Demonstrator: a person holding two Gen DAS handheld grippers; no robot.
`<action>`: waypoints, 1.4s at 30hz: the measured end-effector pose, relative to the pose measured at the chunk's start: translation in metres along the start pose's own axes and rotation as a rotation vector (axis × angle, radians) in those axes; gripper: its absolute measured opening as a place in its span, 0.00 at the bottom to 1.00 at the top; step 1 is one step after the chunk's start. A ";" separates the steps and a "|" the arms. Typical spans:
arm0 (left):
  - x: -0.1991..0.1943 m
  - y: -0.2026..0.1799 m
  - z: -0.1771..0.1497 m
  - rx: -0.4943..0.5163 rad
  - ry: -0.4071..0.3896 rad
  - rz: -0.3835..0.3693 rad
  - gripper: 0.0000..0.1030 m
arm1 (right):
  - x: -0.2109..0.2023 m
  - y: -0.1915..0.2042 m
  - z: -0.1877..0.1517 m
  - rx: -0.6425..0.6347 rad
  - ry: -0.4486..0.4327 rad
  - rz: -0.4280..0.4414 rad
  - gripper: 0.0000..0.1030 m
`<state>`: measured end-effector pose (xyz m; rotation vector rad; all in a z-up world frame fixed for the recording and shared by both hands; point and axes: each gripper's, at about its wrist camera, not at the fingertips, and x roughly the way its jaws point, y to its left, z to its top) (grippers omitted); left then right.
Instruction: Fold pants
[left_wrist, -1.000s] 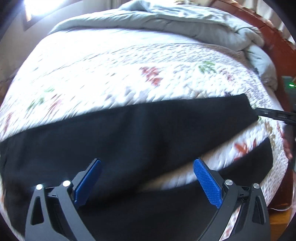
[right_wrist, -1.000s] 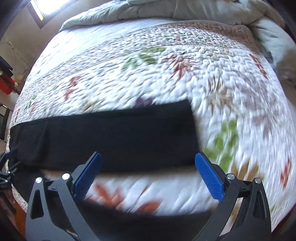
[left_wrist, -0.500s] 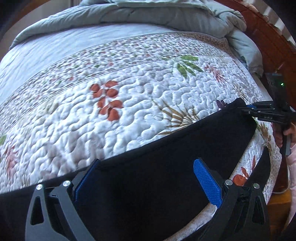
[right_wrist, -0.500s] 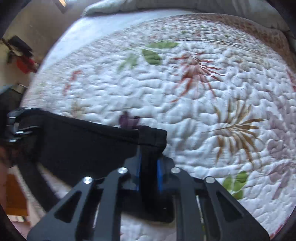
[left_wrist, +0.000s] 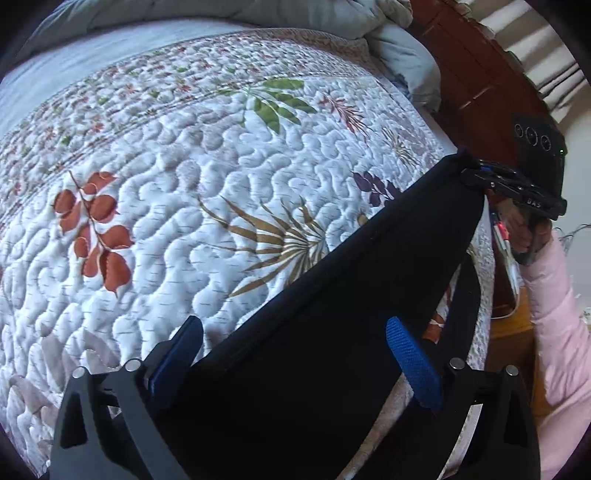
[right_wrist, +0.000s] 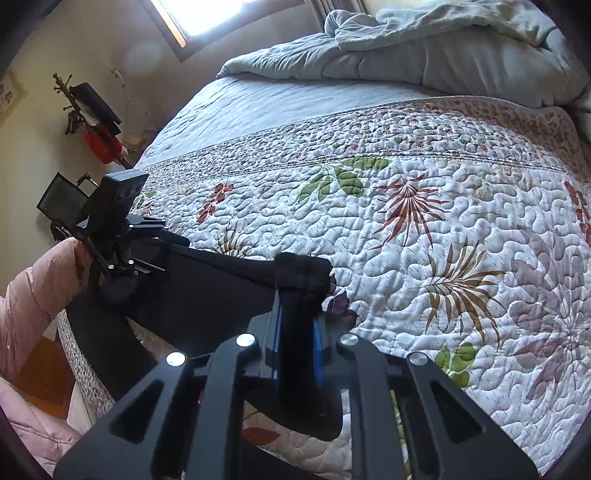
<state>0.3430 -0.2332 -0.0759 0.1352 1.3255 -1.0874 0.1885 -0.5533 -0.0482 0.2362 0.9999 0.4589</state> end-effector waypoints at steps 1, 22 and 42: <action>0.000 -0.002 -0.001 0.008 0.003 0.004 0.87 | 0.000 -0.001 0.001 0.005 -0.008 -0.003 0.12; -0.039 -0.185 -0.147 0.188 -0.232 0.626 0.05 | -0.023 0.040 -0.094 -0.025 -0.162 -0.205 0.10; 0.027 -0.178 -0.210 -0.015 -0.208 0.658 0.08 | 0.003 0.037 -0.188 0.520 -0.029 0.090 0.71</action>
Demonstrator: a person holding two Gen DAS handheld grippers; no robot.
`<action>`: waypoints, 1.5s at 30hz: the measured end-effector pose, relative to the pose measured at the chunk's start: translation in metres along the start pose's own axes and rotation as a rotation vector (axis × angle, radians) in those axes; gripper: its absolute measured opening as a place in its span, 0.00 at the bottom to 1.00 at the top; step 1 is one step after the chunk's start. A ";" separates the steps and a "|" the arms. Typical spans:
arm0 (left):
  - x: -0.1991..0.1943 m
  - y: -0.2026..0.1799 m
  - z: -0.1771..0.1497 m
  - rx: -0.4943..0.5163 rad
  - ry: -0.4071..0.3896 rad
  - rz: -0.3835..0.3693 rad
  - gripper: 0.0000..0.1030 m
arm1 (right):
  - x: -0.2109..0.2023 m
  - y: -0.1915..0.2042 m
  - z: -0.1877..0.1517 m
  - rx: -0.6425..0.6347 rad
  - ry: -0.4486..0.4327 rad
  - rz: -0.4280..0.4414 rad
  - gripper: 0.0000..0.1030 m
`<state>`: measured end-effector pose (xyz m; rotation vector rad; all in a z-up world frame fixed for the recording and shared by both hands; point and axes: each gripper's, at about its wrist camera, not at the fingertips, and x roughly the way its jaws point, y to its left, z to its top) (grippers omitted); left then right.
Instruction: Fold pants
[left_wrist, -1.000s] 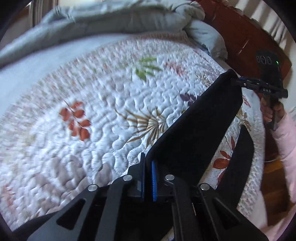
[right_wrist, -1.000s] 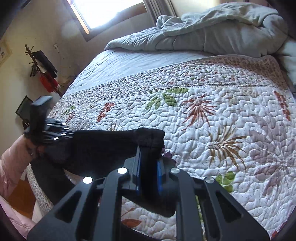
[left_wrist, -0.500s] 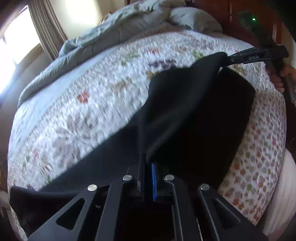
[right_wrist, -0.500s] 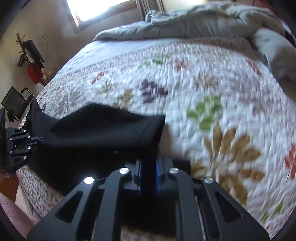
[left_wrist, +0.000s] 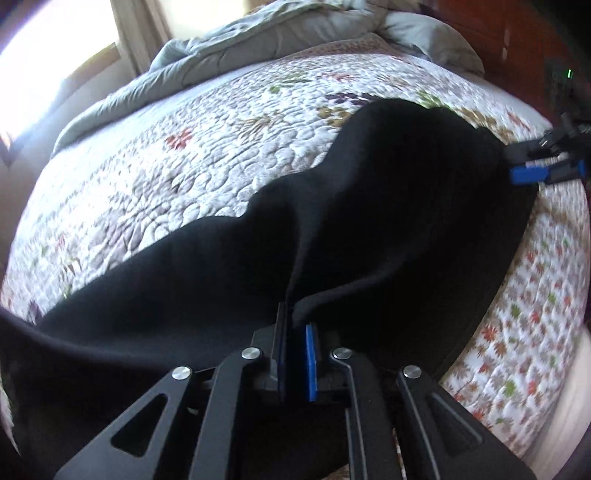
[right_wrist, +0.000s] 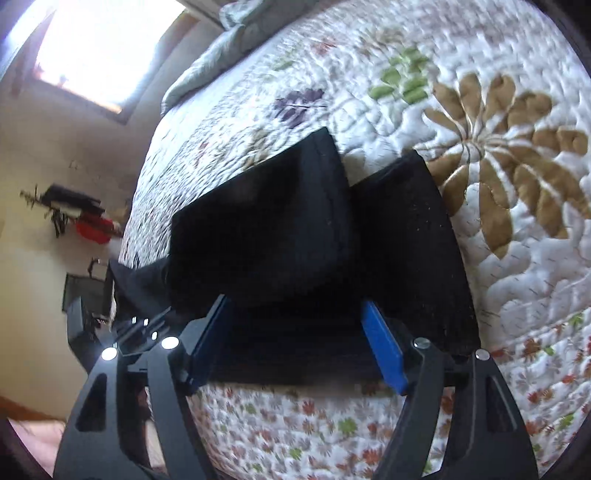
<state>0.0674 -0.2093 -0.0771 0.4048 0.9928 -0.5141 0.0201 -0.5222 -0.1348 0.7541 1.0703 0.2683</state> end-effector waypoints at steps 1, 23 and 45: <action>0.000 0.003 0.002 -0.026 0.007 -0.011 0.08 | 0.003 -0.002 0.006 0.027 -0.003 0.026 0.71; -0.012 -0.055 -0.030 -0.053 0.053 -0.005 0.11 | -0.023 -0.011 -0.022 0.082 -0.085 -0.243 0.10; -0.069 0.020 -0.032 -0.362 0.066 -0.064 0.72 | 0.068 0.091 -0.058 -0.086 0.047 -0.340 0.39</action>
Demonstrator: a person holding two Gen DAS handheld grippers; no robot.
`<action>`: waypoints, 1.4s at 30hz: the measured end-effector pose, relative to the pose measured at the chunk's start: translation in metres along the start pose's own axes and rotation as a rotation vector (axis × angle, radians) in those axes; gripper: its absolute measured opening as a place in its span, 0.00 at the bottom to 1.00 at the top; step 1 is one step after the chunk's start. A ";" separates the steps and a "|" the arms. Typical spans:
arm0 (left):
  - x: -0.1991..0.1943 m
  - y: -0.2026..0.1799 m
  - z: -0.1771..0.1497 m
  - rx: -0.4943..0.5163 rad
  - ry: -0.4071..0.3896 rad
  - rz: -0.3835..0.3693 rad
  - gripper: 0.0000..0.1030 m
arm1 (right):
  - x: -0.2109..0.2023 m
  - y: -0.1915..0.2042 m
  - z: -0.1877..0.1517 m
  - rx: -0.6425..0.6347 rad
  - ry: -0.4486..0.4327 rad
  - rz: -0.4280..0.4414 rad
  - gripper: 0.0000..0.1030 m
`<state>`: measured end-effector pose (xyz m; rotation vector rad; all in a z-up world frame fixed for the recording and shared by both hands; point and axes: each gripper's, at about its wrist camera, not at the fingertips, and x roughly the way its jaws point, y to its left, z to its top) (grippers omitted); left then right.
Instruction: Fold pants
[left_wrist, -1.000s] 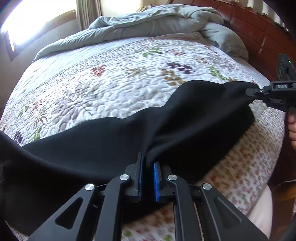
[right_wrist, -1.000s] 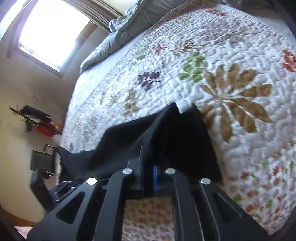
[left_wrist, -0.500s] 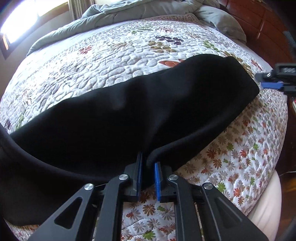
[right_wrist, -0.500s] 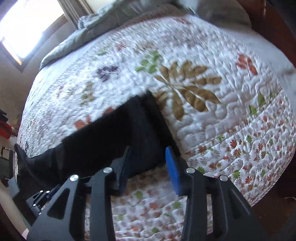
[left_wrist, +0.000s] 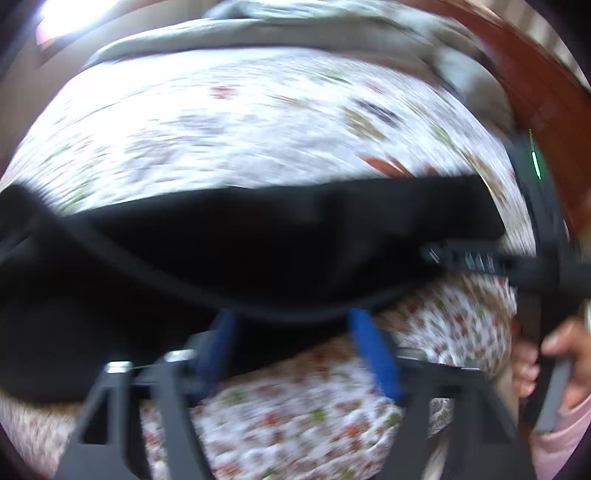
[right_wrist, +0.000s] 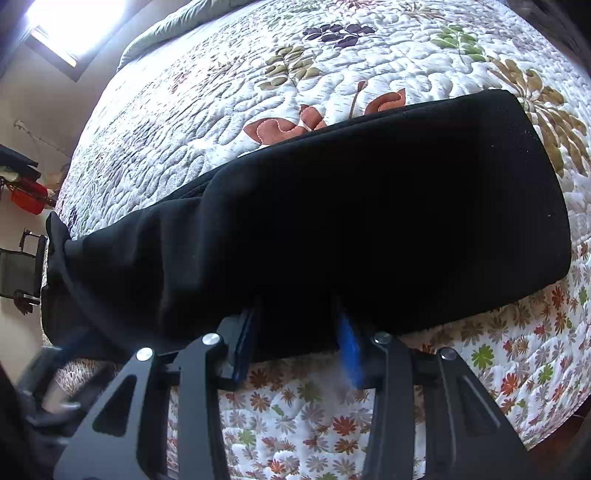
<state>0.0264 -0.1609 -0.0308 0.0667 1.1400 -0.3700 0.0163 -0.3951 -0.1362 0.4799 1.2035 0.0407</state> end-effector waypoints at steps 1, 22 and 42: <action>-0.006 0.012 0.004 -0.041 -0.002 0.004 0.72 | 0.001 0.000 0.000 0.003 -0.002 -0.006 0.39; 0.015 0.138 0.000 -0.578 0.165 -0.122 0.07 | -0.004 -0.003 -0.008 -0.002 -0.030 -0.004 0.49; 0.012 0.131 -0.063 -0.552 0.003 -0.101 0.06 | 0.003 0.125 -0.038 -0.297 0.141 0.150 0.50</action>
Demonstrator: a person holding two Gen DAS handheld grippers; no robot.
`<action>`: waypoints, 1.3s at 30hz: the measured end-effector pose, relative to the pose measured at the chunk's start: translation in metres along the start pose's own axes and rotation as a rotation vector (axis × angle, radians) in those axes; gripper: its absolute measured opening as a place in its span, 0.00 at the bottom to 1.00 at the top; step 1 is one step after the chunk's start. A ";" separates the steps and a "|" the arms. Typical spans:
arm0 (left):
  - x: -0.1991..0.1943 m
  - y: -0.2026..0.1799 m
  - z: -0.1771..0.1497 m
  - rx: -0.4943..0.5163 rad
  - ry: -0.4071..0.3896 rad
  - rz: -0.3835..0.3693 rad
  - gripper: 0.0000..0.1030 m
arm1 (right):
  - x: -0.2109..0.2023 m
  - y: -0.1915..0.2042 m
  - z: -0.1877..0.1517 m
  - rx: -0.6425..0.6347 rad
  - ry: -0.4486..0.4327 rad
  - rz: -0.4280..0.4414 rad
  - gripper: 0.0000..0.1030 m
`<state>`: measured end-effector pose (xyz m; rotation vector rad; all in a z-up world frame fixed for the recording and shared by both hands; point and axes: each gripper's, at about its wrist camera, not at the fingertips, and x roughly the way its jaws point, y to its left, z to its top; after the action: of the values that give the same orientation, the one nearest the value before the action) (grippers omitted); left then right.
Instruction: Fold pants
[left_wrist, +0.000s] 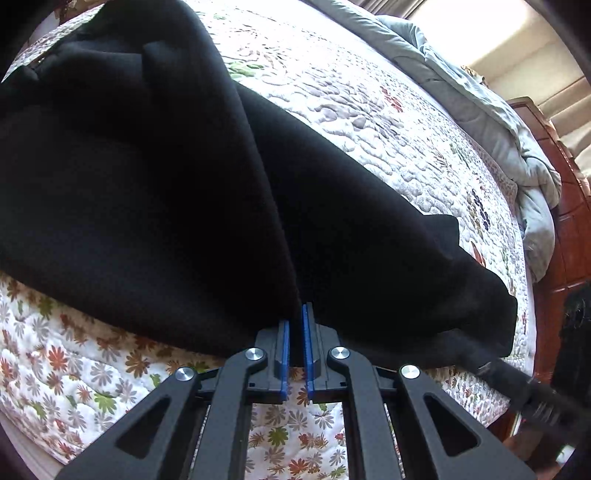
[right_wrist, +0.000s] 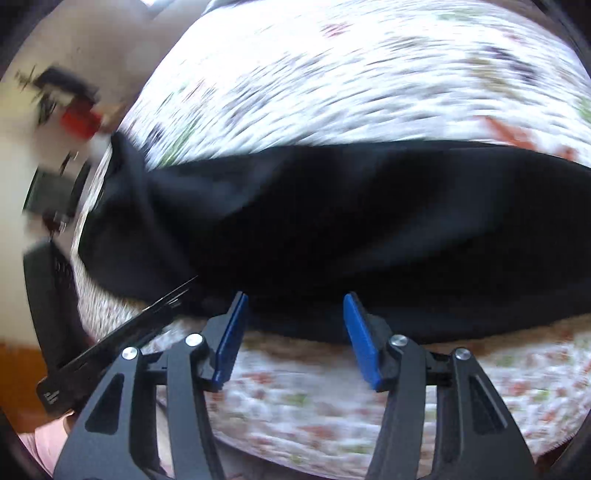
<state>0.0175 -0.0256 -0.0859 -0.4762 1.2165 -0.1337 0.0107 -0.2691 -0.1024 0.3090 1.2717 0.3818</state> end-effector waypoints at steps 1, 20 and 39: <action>-0.002 0.000 0.001 0.002 0.007 -0.004 0.08 | 0.009 0.005 0.000 -0.006 0.023 -0.015 0.50; -0.053 0.042 0.177 -0.014 0.068 0.224 0.55 | 0.040 0.036 -0.014 -0.029 -0.010 -0.184 0.59; 0.001 0.077 0.263 -0.115 0.293 0.275 0.05 | 0.045 0.034 -0.008 -0.017 -0.017 -0.131 0.65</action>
<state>0.2490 0.1168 -0.0503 -0.3924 1.5714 0.1058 0.0110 -0.2190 -0.1291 0.2124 1.2640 0.2771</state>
